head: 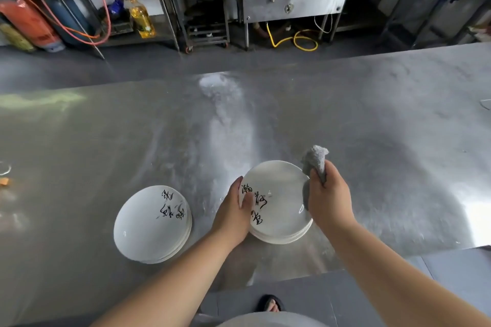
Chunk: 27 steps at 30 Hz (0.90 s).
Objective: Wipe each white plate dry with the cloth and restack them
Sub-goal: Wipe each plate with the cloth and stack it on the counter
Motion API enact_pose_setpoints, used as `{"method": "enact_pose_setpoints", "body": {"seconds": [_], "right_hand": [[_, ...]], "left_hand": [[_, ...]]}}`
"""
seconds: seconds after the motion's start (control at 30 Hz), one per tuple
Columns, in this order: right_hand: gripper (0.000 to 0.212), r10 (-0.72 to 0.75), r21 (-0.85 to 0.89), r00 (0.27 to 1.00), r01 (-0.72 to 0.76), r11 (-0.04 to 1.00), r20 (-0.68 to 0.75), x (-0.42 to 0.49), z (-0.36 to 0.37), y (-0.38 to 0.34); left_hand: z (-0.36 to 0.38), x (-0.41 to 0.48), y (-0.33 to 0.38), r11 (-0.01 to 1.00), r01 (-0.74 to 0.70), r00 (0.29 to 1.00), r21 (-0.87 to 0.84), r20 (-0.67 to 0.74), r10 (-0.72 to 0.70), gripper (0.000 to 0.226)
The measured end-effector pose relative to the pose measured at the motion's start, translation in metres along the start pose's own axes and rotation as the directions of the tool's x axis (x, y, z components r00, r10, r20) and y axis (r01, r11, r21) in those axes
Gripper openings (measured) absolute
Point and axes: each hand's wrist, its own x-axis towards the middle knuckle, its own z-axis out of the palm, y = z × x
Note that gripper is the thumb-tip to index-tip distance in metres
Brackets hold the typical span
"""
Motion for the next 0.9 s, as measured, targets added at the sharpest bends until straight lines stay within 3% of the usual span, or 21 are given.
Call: {"method": "enact_pose_setpoints", "body": {"seconds": [0.23, 0.37, 0.43, 0.57, 0.67, 0.77, 0.9], "right_hand": [[0.018, -0.088, 0.014, 0.94, 0.088, 0.996, 0.331, -0.027, 0.074, -0.065], [0.015, -0.053, -0.051, 0.886, 0.086, 0.995, 0.46, -0.052, 0.147, -0.079], [0.016, 0.024, -0.098, 0.878, 0.027, 0.995, 0.479, -0.064, 0.181, -0.08], [0.018, 0.181, -0.244, 0.829, -0.055, 0.968, 0.529, -0.084, 0.23, -0.072], [0.02, 0.25, -0.321, 0.816, -0.084, 0.943, 0.521, -0.098, 0.25, -0.063], [0.02, 0.271, -0.332, 0.852, -0.122, 0.935, 0.449, -0.107, 0.26, -0.057], [0.018, 0.276, -0.312, 0.879, -0.157, 0.937, 0.389, -0.11, 0.266, -0.057]], "left_hand": [[-0.105, -0.009, -0.021, 0.986, 0.037, 0.979, 0.162, -0.205, -0.003, 0.044], [-0.195, -0.026, -0.063, 0.911, 0.26, 0.884, 0.319, -0.458, -0.092, 0.037], [-0.23, -0.035, -0.089, 0.867, 0.369, 0.841, 0.334, -0.517, -0.159, 0.04], [-0.261, -0.045, -0.142, 0.819, 0.46, 0.838, 0.344, -0.473, -0.272, 0.046], [-0.261, -0.045, -0.165, 0.835, 0.409, 0.881, 0.368, -0.398, -0.256, 0.018], [-0.253, -0.039, -0.172, 0.856, 0.339, 0.917, 0.39, -0.342, -0.207, 0.035], [-0.254, -0.034, -0.169, 0.847, 0.302, 0.942, 0.438, -0.276, -0.193, 0.038]]}}
